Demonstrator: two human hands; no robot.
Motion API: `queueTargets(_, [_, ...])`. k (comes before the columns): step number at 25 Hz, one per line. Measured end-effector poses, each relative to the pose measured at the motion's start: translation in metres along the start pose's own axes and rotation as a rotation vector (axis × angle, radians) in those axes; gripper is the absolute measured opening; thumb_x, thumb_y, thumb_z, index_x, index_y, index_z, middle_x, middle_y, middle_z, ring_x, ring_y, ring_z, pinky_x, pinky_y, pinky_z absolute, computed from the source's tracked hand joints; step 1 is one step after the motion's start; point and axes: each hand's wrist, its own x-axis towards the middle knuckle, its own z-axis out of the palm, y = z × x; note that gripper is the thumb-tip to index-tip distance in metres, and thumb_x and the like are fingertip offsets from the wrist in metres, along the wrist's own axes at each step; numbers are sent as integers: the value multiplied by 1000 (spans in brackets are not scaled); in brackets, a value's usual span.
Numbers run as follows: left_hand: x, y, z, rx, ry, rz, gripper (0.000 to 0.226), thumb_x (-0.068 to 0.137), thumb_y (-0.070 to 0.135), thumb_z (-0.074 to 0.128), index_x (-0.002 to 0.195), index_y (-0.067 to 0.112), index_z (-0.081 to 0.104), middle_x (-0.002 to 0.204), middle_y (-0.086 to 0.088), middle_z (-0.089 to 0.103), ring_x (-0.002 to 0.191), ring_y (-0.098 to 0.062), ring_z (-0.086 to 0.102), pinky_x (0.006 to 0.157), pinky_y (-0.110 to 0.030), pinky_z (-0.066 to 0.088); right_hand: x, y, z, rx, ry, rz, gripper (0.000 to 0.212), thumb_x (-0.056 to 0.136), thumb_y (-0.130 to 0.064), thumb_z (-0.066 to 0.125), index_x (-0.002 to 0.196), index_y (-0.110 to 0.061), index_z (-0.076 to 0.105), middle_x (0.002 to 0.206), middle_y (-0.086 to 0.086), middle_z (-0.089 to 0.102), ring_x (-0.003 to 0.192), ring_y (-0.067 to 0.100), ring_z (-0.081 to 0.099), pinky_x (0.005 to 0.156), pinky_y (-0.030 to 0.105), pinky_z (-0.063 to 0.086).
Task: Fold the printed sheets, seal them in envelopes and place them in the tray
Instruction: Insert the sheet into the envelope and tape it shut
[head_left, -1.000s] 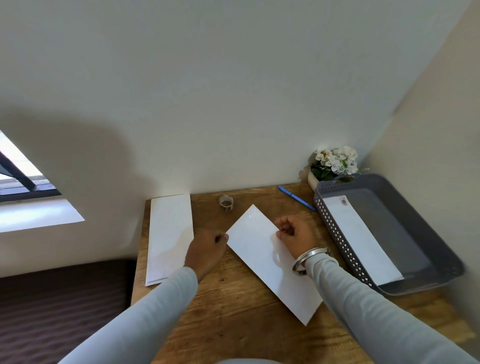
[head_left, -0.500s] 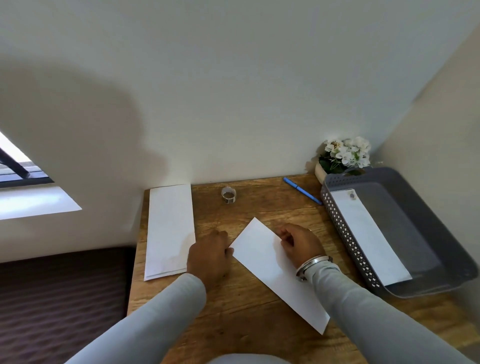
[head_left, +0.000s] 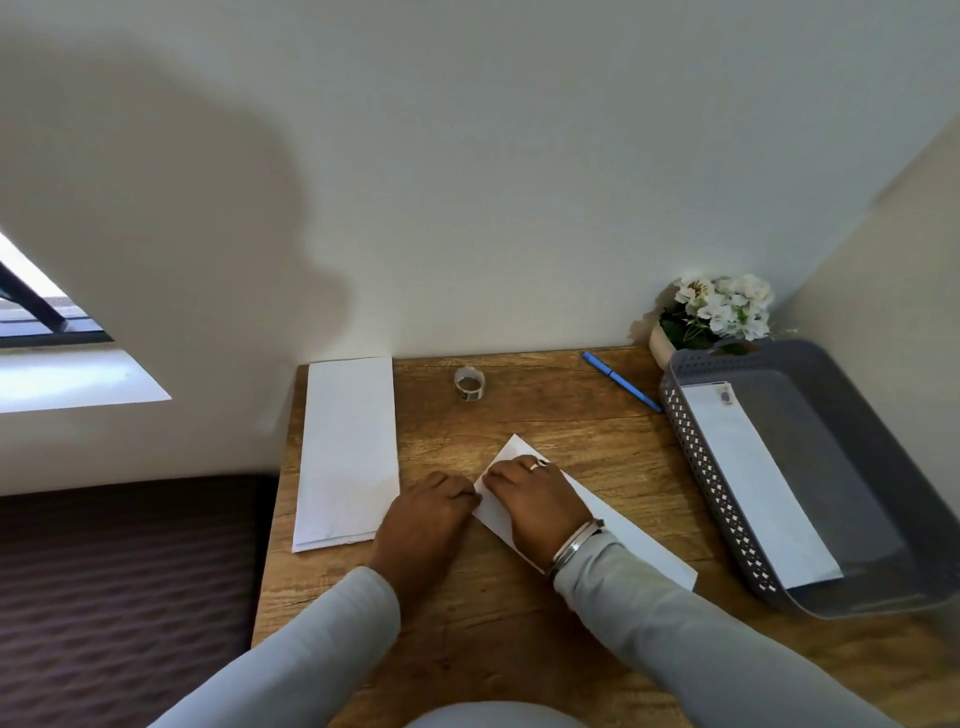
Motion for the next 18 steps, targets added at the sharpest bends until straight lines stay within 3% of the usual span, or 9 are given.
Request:
queueTargets(3, [2, 1, 3, -30, 2, 0, 43, 97, 27, 62, 139, 19, 57, 139, -3, 59, 126, -22, 54, 104, -32, 45, -1, -7, 4, -34, -16, -6, 53, 92, -28, 55, 143, -14, 44, 148, 5, 44, 129, 30, 43, 104, 44, 39])
queueTargets(7, [2, -1, -1, 28, -5, 53, 41, 89, 24, 73, 129, 19, 66, 127, -2, 66, 114, -21, 61, 92, -31, 53, 13, 14, -7, -99, 53, 90, 58, 86, -12, 56, 142, -20, 45, 151, -1, 41, 134, 28, 41, 107, 45, 38])
queueTargets(10, [1, 1, -4, 23, -16, 29, 40, 92, 26, 69, 131, 19, 64, 130, -2, 64, 118, -21, 59, 96, -32, 51, 25, 27, -15, -107, 66, 154, 59, 84, -8, 55, 142, -23, 48, 152, -3, 42, 136, 26, 41, 110, 45, 36])
queueTargets(14, [2, 3, 0, 19, 14, 26, 42, 96, 29, 64, 137, 20, 59, 137, -2, 59, 124, -21, 54, 101, -33, 47, 15, 12, -11, -166, 14, 121, 61, 85, -12, 58, 144, -15, 43, 155, 4, 35, 142, 31, 29, 115, 49, 26])
queueTargets(18, [0, 1, 1, -1, 5, 4, 41, 86, 30, 77, 125, 20, 69, 123, -2, 68, 110, -20, 63, 91, -32, 54, -11, -7, 2, -158, -111, 16, 70, 91, -27, 58, 152, -13, 29, 161, 6, 25, 148, 33, 19, 117, 52, 18])
